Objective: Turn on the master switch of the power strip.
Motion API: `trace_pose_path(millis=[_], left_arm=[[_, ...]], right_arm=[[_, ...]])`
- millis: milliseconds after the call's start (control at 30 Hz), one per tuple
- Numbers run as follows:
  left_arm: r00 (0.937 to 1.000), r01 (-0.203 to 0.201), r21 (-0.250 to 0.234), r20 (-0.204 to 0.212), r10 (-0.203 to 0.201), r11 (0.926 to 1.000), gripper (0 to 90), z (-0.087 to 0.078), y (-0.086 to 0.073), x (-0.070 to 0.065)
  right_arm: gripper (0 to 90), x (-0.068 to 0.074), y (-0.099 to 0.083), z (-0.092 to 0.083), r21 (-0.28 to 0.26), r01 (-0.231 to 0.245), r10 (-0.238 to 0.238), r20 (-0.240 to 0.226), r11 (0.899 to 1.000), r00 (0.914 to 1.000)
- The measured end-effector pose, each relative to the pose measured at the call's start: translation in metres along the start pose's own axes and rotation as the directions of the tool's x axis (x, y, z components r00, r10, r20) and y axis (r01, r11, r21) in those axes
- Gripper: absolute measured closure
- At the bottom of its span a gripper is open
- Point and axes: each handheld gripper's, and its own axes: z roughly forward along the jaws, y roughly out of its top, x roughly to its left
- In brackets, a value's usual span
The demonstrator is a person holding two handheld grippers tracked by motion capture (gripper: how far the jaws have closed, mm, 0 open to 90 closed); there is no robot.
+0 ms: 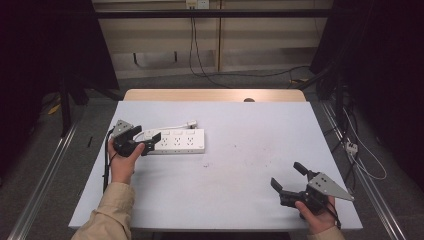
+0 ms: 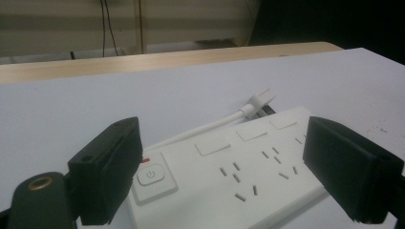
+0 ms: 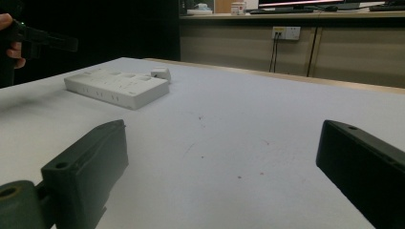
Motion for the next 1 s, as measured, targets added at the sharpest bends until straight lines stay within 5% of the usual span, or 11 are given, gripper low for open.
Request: trace_pose_path(millis=[1000], left_arm=[[0.9988,0.002,0.026,-0.048,-0.001,0.9997,27.9,0.005,-0.005,0.014]], right_arm=[[3.2,0.000,0.000,0.000,0.000,-0.001,0.001,0.001,1.000,1.0000]])
